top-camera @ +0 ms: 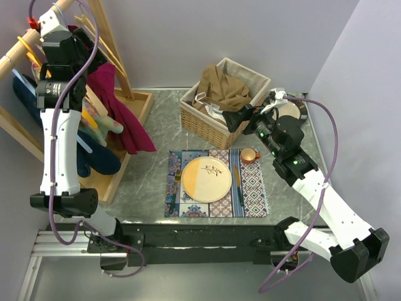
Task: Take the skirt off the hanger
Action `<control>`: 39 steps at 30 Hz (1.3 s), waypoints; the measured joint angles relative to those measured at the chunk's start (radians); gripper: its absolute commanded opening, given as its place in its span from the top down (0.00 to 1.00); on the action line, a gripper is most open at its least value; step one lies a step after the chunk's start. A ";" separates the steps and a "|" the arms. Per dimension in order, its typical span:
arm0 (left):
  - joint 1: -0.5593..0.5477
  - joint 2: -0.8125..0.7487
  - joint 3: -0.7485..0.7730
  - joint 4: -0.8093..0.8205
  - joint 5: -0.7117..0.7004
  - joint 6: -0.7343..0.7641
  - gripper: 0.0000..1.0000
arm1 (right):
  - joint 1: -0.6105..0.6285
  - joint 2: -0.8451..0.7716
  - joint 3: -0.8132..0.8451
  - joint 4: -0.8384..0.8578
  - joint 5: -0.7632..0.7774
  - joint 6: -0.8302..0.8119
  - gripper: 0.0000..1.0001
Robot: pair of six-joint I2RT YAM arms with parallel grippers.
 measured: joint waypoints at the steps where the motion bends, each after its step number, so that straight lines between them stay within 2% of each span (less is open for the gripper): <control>1: 0.000 0.010 0.000 0.001 -0.014 0.003 0.29 | 0.000 0.000 0.000 0.000 0.001 -0.002 0.00; 5: 0.000 0.038 0.000 0.006 -0.056 0.011 0.33 | 0.000 0.002 0.000 0.004 0.003 -0.008 0.00; 13: 0.000 0.080 0.010 0.045 -0.108 0.034 0.34 | 0.000 0.004 0.000 0.007 0.005 -0.018 0.00; 19: 0.000 0.134 0.040 0.060 -0.131 0.042 0.44 | 0.000 0.004 0.000 0.007 0.011 -0.026 0.00; 25: 0.000 0.141 -0.008 0.091 -0.152 0.044 0.49 | 0.001 0.004 0.001 0.007 0.011 -0.030 0.00; 27: 0.000 0.141 -0.029 0.111 -0.150 0.047 0.54 | 0.001 0.004 0.003 0.006 0.015 -0.033 0.00; 30: 0.000 0.143 -0.046 0.124 -0.146 0.056 0.71 | 0.001 0.004 0.008 0.006 0.021 -0.038 0.00; 31: 0.000 0.144 -0.048 0.129 -0.142 0.061 0.81 | 0.001 0.004 0.010 0.006 0.024 -0.041 0.00; 34: 0.000 0.144 -0.057 0.143 -0.137 0.069 0.99 | 0.001 0.005 0.012 0.006 0.027 -0.047 0.00; 39: 0.005 0.144 -0.058 0.146 -0.134 0.077 0.99 | 0.001 0.017 0.016 0.006 0.026 -0.048 0.00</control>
